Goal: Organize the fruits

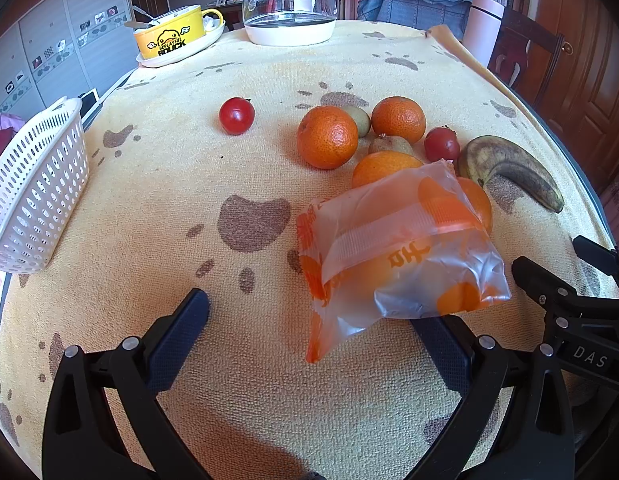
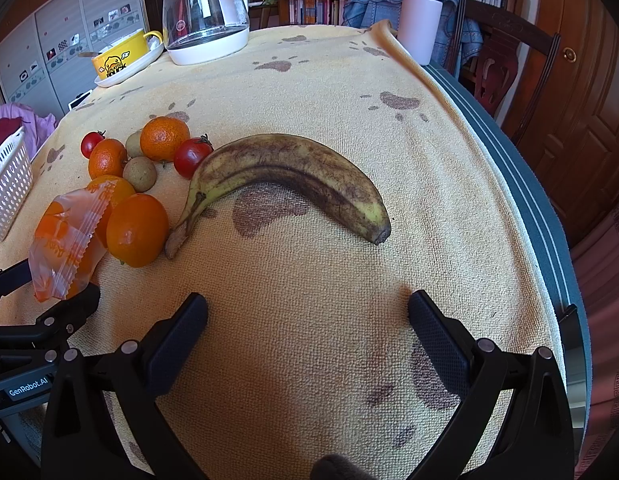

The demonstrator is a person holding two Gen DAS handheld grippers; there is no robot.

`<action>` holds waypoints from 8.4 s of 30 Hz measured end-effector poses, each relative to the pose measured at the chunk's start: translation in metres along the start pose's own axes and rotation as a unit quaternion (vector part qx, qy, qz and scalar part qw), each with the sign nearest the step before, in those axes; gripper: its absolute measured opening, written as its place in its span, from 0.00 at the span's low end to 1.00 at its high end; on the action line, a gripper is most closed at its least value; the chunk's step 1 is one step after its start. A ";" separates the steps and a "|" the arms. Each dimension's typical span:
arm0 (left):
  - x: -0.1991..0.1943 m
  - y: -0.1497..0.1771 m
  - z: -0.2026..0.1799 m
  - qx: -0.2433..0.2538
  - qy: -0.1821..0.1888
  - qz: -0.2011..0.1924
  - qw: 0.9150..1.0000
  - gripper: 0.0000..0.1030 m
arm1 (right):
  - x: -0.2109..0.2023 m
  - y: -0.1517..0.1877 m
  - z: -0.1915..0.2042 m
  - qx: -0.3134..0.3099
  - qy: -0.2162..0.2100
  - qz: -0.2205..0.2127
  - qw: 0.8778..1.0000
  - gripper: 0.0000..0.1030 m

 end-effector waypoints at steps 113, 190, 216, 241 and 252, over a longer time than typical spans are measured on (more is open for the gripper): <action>-0.045 0.006 0.037 -0.045 0.040 -0.089 0.994 0.64 | -0.040 -0.009 0.022 -0.048 -0.168 -0.032 0.984 0.81; -0.070 0.003 0.092 -0.053 0.024 -0.120 0.991 0.93 | -0.015 -0.003 0.057 -0.057 -0.157 -0.018 0.986 0.38; -0.028 -0.007 0.079 -0.023 -0.006 -0.082 0.996 0.68 | -0.014 -0.003 0.056 -0.052 -0.163 -0.015 0.985 0.38; -0.077 -0.004 0.199 -0.130 -0.157 -0.138 0.969 0.68 | -0.012 -0.001 0.062 -0.066 -0.146 -0.018 0.987 0.38; -0.080 0.007 0.225 -0.158 -0.204 -0.145 0.955 0.94 | -0.013 0.000 0.063 -0.069 -0.144 -0.018 0.987 0.38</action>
Point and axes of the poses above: each gripper's, at about its wrist camera, not at the fingertips, and x roughly the way its jaws point, z to its left, y to its underside, the point moved 1 cm from there along x, roughly the way its jaws point, and after that the axes turned 12 degrees about x, right-handed, at the moved point
